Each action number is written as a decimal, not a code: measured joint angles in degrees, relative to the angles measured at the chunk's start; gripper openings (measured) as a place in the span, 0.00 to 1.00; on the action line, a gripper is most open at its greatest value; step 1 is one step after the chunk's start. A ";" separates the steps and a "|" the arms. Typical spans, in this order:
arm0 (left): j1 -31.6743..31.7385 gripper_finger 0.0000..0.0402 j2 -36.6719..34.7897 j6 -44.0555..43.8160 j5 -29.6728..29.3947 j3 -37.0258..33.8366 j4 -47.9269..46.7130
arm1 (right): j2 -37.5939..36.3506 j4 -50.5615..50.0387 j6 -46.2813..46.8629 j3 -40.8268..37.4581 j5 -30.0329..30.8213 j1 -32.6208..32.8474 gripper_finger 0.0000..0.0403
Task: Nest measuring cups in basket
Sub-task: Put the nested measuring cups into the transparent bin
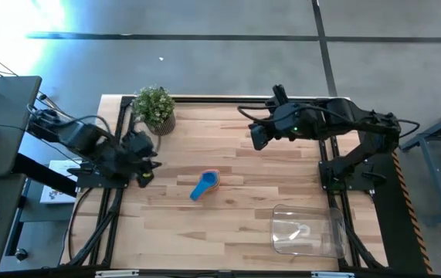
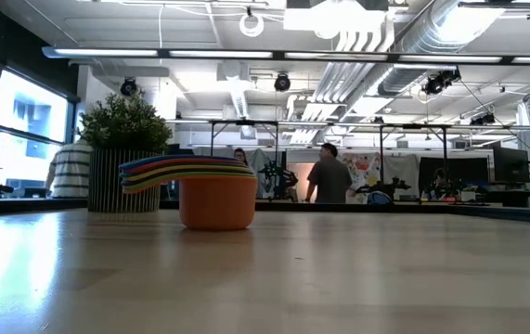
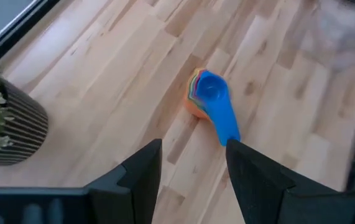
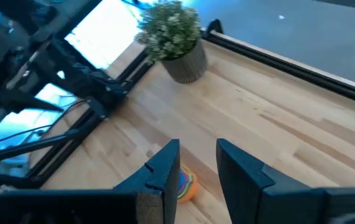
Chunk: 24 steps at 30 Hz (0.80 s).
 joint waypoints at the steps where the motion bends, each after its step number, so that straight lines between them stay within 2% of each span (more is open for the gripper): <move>1: 0.27 0.42 0.75 0.00 -0.09 -0.81 0.38 | -0.02 -0.61 0.48 0.00 0.39 0.00 0.24; 9: 5.62 0.42 7.33 0.06 -2.29 -4.23 2.86 | -0.08 -4.30 1.79 0.00 0.91 0.00 0.24; 14: 9.88 0.42 12.72 3.87 -2.30 -4.32 4.81 | -0.08 -4.70 1.61 0.00 0.91 -0.06 0.24; 24: 17.39 0.42 23.63 4.67 -1.33 -4.30 11.35 | -0.08 -7.09 0.17 0.00 0.80 -0.22 0.24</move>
